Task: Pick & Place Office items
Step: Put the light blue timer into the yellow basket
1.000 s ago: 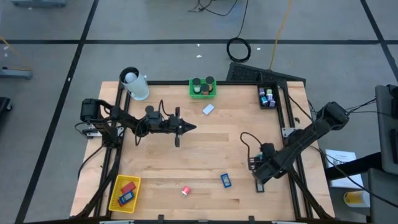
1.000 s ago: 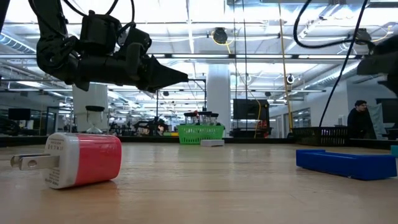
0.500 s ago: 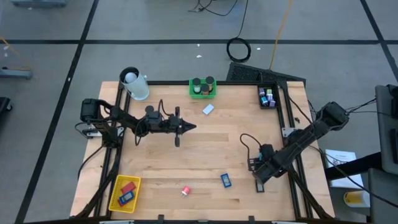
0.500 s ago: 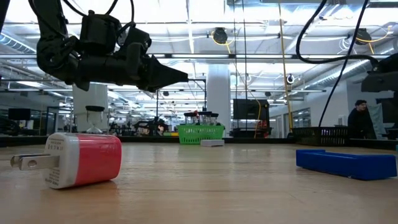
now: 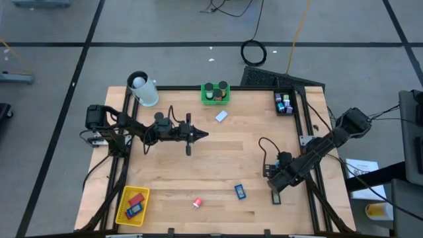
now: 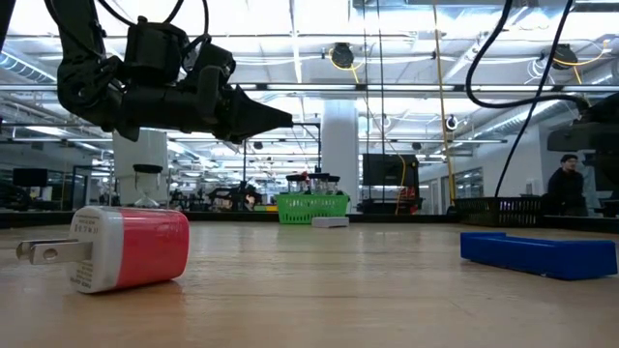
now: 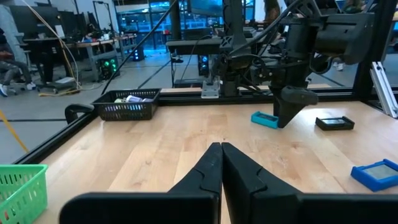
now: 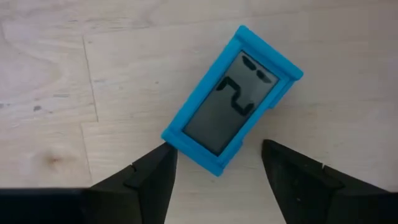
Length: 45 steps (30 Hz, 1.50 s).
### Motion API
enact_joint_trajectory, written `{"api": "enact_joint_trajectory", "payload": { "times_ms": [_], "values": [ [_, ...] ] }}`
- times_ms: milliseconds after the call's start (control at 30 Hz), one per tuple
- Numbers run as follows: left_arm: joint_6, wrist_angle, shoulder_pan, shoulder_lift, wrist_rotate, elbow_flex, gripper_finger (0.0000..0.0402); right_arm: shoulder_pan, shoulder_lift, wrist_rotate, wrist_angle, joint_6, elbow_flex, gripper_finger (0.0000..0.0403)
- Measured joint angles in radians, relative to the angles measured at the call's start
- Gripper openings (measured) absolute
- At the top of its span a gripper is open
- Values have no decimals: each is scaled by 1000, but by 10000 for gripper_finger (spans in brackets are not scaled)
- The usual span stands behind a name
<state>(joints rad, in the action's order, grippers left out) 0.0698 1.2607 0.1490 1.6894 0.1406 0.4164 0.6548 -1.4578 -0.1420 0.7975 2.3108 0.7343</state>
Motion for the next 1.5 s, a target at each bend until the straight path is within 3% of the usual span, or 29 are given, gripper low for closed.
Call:
{"api": "enact_joint_trajectory", "payload": {
  "times_ms": [167,533,900,1167,1333,1500],
  "values": [
    [-1,0,0,0,0,0,21,-5,-2,7,27,0,14,231],
    [-1,1,0,0,34,0,13,-6,41,13,72,11,28,251],
    [-1,16,0,0,44,1,4,-48,-28,12,96,12,29,251],
    [-3,23,0,0,45,1,20,-47,-33,14,116,10,30,244],
    [-2,23,0,0,47,1,4,-47,-16,64,201,-1,39,248],
    [-4,23,0,0,53,1,19,-45,4,96,232,-46,40,254]
  ]
}}
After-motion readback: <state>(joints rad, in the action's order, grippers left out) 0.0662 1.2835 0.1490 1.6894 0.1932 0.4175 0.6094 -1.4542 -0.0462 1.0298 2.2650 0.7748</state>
